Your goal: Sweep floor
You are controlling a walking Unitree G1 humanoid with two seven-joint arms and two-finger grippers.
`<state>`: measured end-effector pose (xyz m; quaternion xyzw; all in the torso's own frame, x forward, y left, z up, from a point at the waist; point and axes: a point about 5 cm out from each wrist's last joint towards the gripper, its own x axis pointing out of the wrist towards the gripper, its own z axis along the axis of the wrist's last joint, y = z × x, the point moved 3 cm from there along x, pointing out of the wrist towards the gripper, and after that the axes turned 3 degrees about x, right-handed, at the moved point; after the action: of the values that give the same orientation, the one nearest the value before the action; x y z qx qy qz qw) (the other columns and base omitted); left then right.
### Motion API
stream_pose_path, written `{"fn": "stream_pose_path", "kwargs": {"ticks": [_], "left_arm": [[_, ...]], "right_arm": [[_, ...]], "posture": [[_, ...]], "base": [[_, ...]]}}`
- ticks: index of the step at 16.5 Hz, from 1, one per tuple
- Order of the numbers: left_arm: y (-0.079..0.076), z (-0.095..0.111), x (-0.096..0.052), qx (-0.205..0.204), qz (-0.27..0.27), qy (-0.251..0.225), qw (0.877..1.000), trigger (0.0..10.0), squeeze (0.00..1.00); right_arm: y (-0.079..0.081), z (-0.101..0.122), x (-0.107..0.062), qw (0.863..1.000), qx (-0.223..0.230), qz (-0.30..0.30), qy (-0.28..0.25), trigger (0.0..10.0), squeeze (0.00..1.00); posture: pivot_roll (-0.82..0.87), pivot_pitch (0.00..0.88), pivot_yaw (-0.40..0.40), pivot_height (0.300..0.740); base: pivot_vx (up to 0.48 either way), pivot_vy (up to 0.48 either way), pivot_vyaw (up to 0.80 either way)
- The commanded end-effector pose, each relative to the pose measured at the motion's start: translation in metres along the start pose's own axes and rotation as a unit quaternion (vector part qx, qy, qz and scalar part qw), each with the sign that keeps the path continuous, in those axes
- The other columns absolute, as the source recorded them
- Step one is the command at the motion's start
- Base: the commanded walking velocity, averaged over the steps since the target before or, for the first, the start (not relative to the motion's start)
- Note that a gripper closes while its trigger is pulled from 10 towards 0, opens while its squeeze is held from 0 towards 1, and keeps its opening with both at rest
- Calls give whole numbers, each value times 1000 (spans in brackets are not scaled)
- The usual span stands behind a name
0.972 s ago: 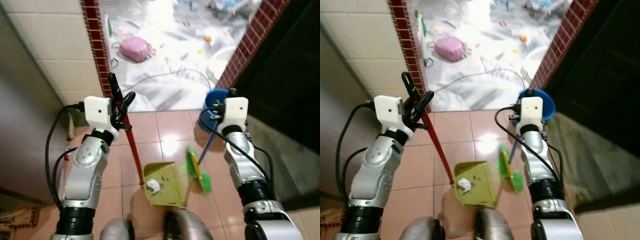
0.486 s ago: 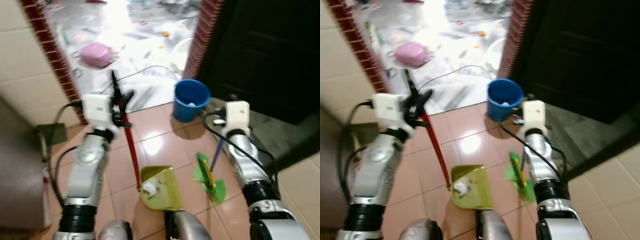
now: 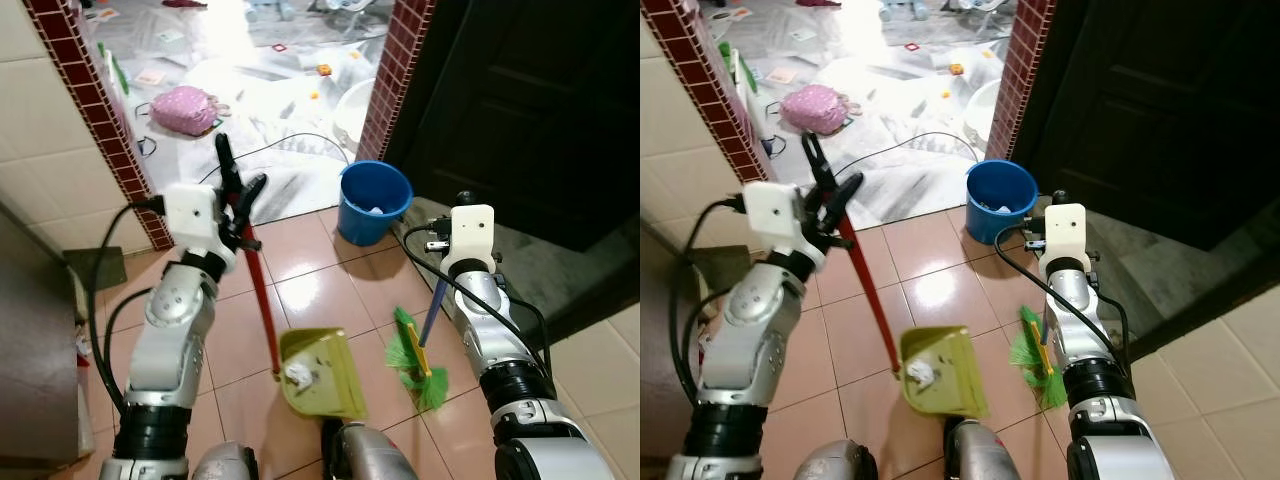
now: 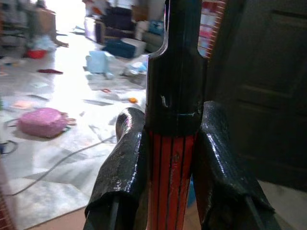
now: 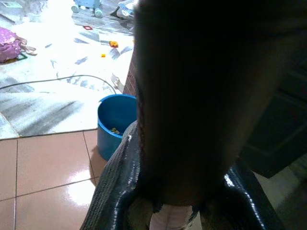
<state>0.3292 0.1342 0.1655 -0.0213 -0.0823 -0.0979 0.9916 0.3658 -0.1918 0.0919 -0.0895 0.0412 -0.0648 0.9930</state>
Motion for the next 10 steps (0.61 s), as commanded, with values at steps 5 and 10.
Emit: {"fn": "stream_pose_path", "kwargs": {"ticks": [5, 10], "left_arm": [[12, 60, 15, -8, 39, -98, 994, 10000, 0], [12, 69, 17, -14, 48, -109, 993, 10000, 0]], "right_arm": [[-30, -21, -3, 994, -74, -69, 51, 10000, 0], [-15, 7, -1, 998, -37, -43, -30, 10000, 0]], "posture": [[-10, 114, -38, 740], [-11, 113, -31, 740]], "base": [[0, 0, 0], [0, 0, 0]]}}
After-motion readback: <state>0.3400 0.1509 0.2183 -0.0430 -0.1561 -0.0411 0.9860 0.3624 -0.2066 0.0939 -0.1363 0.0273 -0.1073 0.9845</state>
